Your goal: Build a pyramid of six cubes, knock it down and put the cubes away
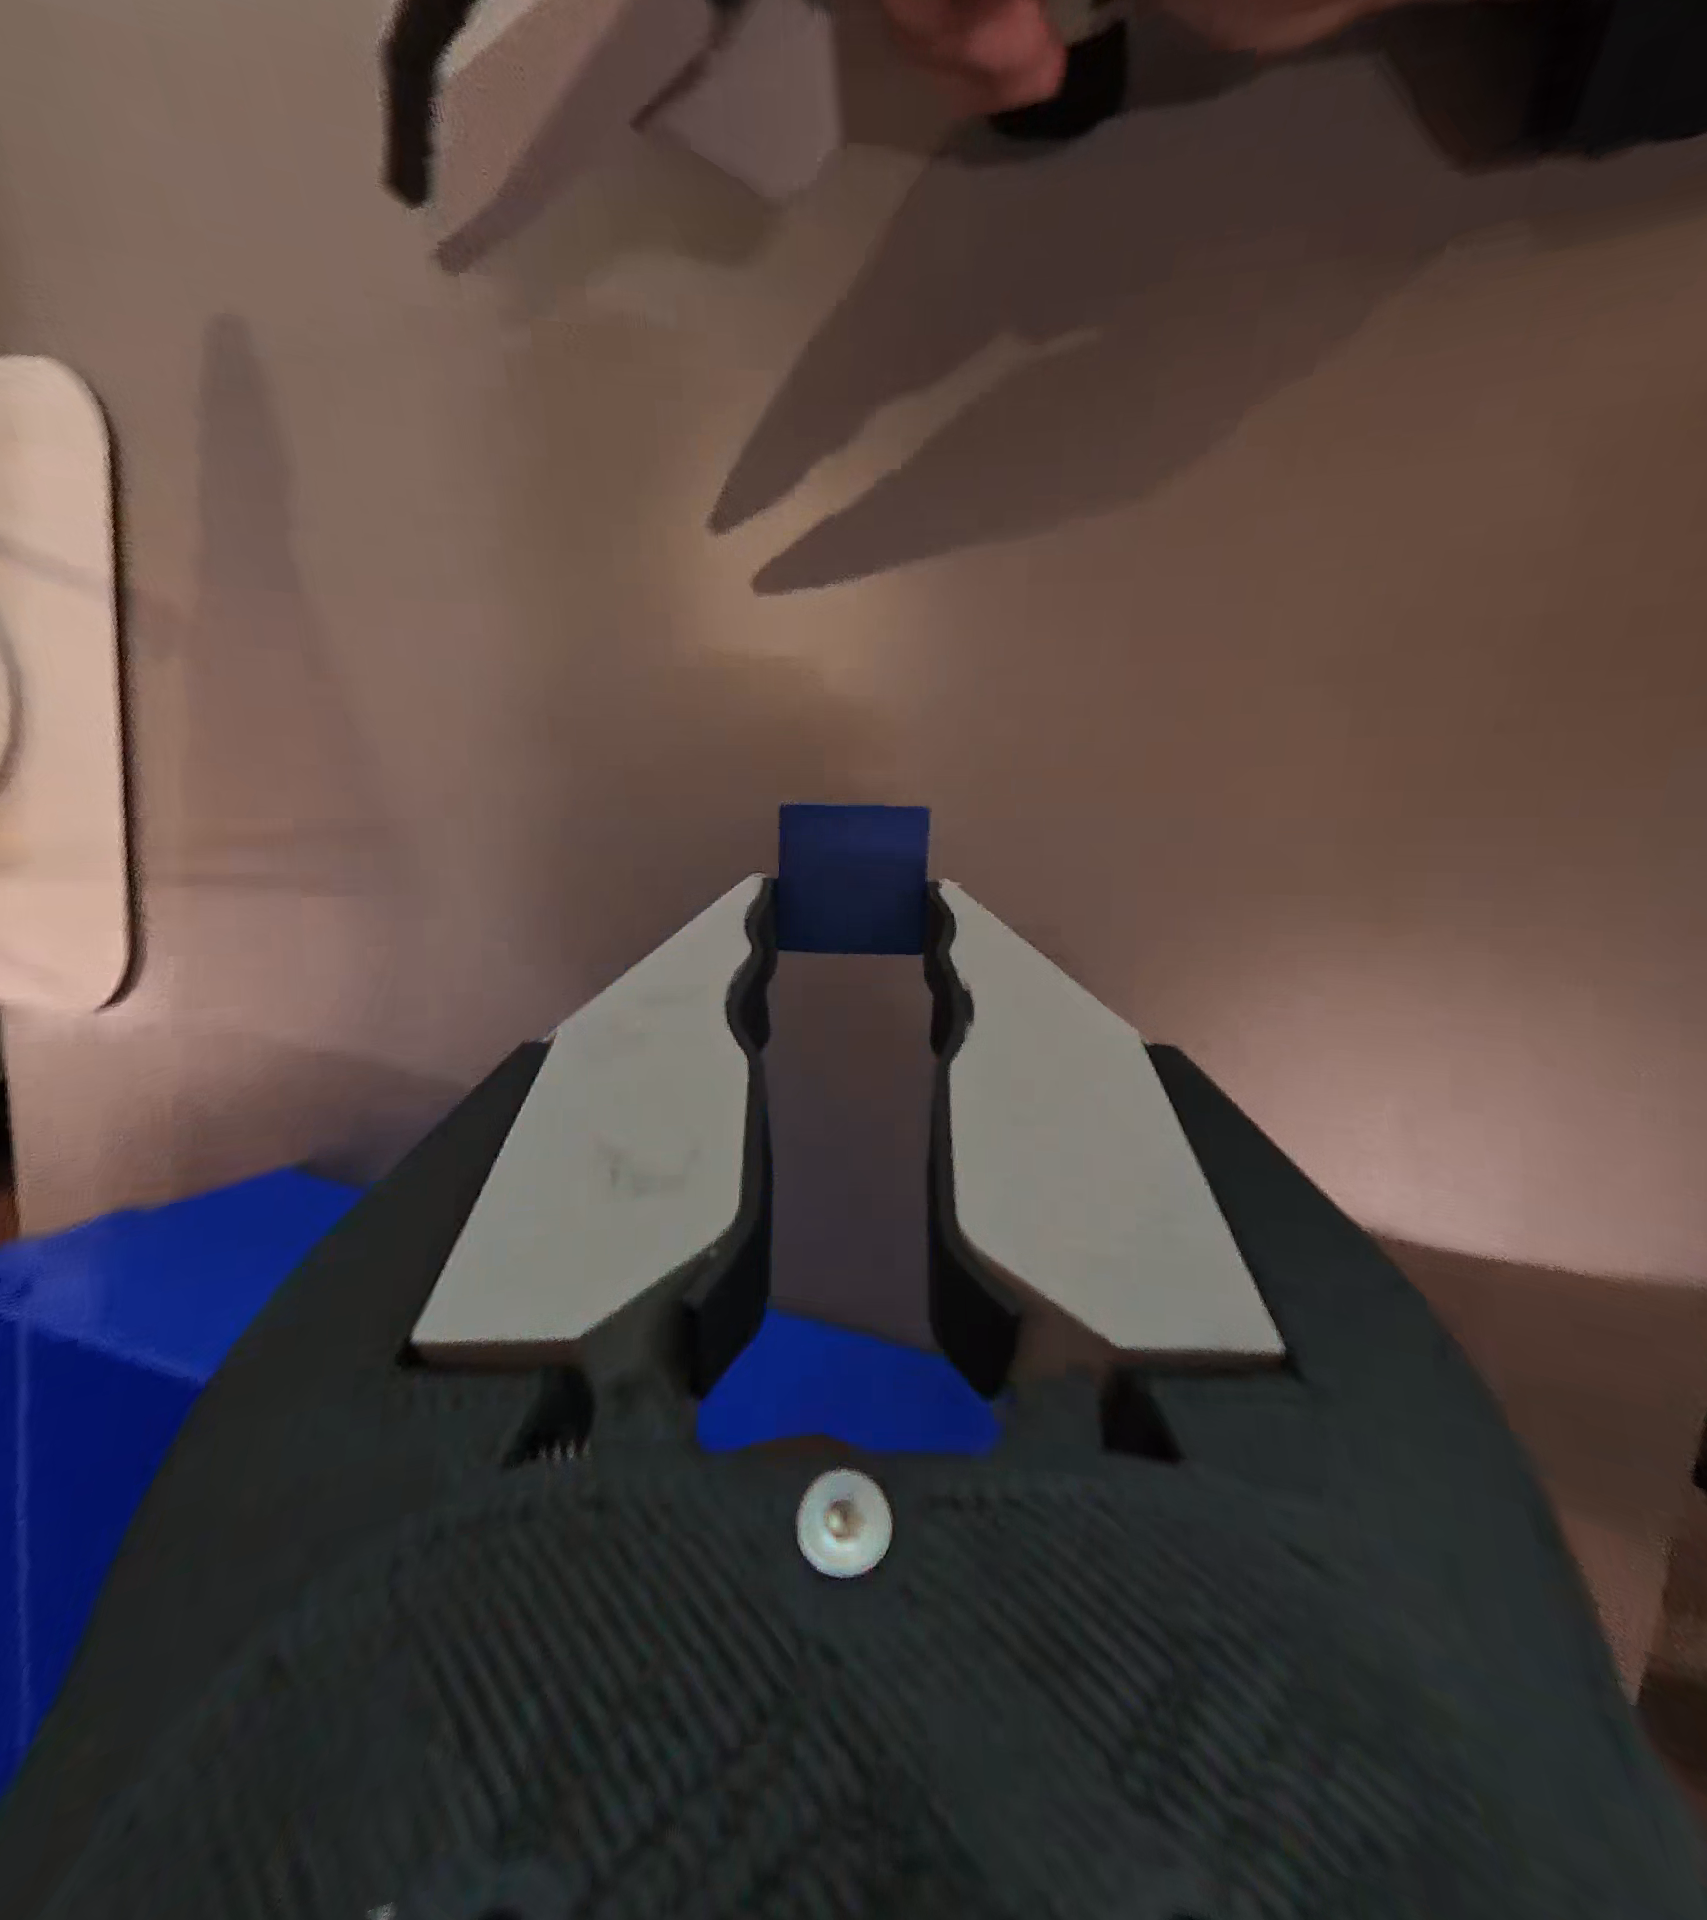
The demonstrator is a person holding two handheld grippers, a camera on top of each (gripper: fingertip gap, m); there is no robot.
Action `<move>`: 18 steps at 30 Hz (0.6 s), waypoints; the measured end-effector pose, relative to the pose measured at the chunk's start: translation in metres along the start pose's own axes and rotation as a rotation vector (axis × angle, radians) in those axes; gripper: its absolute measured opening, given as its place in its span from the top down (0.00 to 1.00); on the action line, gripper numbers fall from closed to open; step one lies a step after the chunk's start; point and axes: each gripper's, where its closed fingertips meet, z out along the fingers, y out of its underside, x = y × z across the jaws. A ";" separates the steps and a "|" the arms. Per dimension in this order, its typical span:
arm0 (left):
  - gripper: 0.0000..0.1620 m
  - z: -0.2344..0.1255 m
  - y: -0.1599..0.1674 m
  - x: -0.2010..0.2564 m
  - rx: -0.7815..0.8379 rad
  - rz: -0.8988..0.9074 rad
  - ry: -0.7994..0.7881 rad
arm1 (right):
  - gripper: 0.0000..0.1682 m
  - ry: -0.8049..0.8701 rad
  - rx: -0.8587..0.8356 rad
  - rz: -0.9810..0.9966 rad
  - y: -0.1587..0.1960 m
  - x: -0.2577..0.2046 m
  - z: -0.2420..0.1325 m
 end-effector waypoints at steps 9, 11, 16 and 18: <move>0.84 0.071 -0.007 0.024 -0.073 0.084 0.083 | 0.93 0.023 0.001 0.003 -0.003 0.011 -0.002; 0.84 0.082 -0.001 0.031 -0.107 0.114 0.101 | 0.93 0.017 0.002 0.012 -0.002 0.011 -0.002; 0.80 0.087 -0.002 0.027 -0.092 0.095 0.071 | 0.93 0.017 -0.007 -0.003 -0.001 0.009 -0.001; 0.75 0.086 -0.002 0.028 -0.094 0.069 0.075 | 0.93 0.018 -0.009 -0.006 -0.001 0.009 0.000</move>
